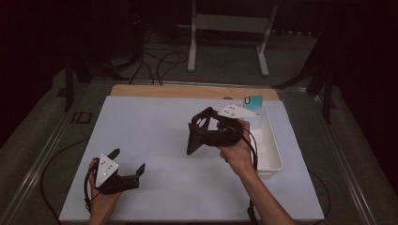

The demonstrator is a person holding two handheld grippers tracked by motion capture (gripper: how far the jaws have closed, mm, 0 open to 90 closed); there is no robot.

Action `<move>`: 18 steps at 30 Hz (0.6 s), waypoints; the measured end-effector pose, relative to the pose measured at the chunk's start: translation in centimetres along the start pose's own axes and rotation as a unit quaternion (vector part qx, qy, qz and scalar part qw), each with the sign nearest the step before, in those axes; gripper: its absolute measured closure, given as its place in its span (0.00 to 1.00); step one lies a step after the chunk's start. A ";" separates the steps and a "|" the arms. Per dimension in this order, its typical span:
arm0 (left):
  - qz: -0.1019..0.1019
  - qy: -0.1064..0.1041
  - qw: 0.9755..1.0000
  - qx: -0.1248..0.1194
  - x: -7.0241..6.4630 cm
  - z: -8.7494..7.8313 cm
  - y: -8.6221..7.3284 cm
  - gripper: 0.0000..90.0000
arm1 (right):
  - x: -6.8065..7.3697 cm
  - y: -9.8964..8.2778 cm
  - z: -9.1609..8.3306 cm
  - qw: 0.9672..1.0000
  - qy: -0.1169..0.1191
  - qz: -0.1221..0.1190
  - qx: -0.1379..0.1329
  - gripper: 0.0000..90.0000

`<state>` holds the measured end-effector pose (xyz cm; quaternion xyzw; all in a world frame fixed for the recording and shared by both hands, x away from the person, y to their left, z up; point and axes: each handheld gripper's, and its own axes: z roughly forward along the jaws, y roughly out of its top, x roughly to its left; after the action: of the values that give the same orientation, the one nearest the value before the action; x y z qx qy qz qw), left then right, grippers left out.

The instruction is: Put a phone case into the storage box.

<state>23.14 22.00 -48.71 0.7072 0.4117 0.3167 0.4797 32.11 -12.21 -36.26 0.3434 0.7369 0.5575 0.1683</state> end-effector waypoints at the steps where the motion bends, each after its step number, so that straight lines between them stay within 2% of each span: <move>1: -0.004 0.002 1.000 -0.001 0.0 0.0 0.0 0.00 | 0.0 0.0 0.0 1.000 0.000 0.000 0.000 0.15; 5: -0.009 0.008 1.000 -0.006 0.1 -0.1 0.0 0.00 | -0.6 0.5 0.0 1.000 -0.012 -0.001 -0.001 0.15; 8: -0.005 0.018 1.000 -0.007 0.1 -0.2 0.0 0.00 | -1.3 1.0 0.0 1.000 -0.020 0.003 -0.001 0.15; 13: -0.009 0.020 1.000 -0.009 0.2 -0.3 0.0 0.00 | -2.9 1.8 -0.1 0.999 -0.047 0.004 0.001 0.15; 15: -0.009 0.020 1.000 -0.009 0.2 -0.3 0.0 0.00 | -2.9 1.8 -0.1 0.999 -0.047 0.004 0.001 0.15; 18: -0.009 0.022 1.000 -0.010 0.1 -0.3 0.0 0.00 | -3.7 2.1 -0.1 0.998 -0.063 0.005 0.003 0.15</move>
<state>22.97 22.23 -48.62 0.6915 0.4249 0.3321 0.4805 35.37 -14.56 -34.80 0.3819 0.7249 0.5331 0.2108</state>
